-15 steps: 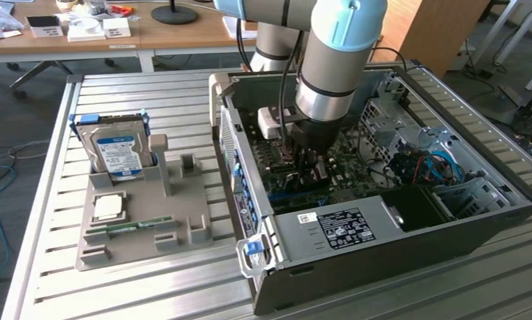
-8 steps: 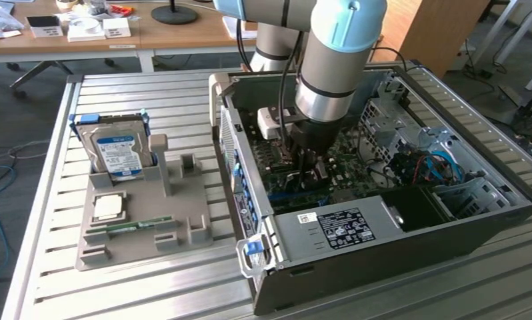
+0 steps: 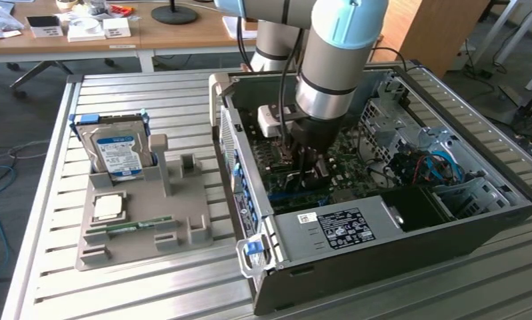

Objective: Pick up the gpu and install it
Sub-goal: 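Insert the gpu into the slot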

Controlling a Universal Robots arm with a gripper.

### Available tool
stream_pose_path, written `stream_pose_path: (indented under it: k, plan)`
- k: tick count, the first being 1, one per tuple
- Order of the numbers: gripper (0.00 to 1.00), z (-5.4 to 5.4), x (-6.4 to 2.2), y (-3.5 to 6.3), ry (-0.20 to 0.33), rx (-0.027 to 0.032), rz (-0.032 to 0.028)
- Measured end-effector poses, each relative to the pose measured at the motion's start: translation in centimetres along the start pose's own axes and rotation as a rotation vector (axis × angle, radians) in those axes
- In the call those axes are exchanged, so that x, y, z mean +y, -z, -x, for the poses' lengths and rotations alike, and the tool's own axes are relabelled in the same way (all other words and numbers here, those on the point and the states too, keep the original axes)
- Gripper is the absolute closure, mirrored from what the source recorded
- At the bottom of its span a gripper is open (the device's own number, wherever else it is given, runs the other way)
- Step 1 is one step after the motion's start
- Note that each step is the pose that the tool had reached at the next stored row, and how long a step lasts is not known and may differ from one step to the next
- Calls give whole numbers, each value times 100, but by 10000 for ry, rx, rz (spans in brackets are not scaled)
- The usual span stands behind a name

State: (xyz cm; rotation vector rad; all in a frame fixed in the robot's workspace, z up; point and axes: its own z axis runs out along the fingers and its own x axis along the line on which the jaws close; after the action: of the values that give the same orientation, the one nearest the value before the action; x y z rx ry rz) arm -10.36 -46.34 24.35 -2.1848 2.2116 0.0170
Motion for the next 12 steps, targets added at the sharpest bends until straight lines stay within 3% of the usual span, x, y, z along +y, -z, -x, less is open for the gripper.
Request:
stream_pose_path:
  k: [5, 12]
  plan:
    - [54, 4, -1, 88, -1, -1, -1]
    - [54, 23, -1, 96, -2, -2, -1]
